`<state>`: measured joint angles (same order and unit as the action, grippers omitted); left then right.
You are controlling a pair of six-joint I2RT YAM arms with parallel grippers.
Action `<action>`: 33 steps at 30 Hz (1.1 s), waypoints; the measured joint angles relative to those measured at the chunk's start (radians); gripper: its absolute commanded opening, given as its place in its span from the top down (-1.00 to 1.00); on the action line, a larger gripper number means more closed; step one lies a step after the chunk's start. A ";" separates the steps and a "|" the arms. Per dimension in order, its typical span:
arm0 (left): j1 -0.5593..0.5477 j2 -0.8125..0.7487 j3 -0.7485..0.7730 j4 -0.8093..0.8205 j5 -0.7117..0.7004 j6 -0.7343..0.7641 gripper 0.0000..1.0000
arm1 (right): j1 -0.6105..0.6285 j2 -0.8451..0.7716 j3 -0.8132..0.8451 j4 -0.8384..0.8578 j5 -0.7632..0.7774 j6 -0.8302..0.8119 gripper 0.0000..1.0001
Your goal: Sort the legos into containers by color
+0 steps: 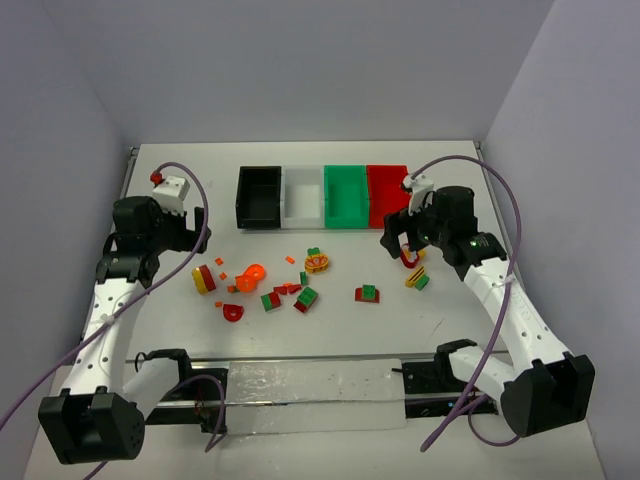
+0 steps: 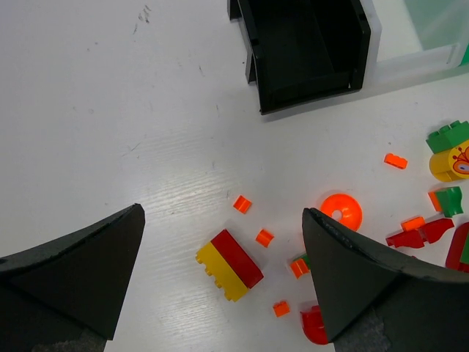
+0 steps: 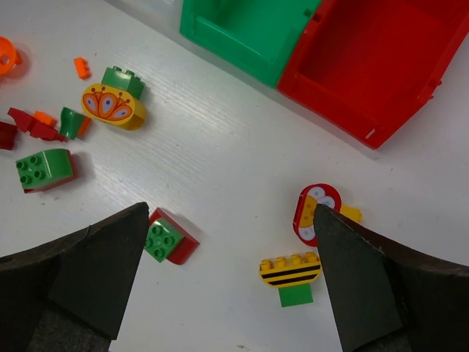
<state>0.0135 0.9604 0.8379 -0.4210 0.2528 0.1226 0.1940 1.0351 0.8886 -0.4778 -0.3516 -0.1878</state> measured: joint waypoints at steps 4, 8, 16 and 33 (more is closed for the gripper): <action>0.000 -0.001 0.000 -0.003 -0.005 0.021 -0.98 | -0.002 -0.004 0.000 -0.044 0.026 -0.044 -1.00; -0.025 0.009 0.000 -0.010 -0.013 0.040 -0.99 | -0.073 -0.029 -0.021 -0.126 0.040 -0.148 -1.00; -0.110 0.049 0.000 -0.009 -0.055 0.052 -0.98 | -0.303 -0.053 -0.171 -0.258 0.102 -0.361 -0.99; -0.153 0.079 0.000 -0.001 -0.120 0.054 -0.99 | -0.306 0.214 -0.193 -0.188 0.100 -0.417 -0.75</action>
<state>-0.1390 1.0393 0.8383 -0.4223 0.1326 0.1768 -0.1123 1.2492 0.6960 -0.6655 -0.2512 -0.6053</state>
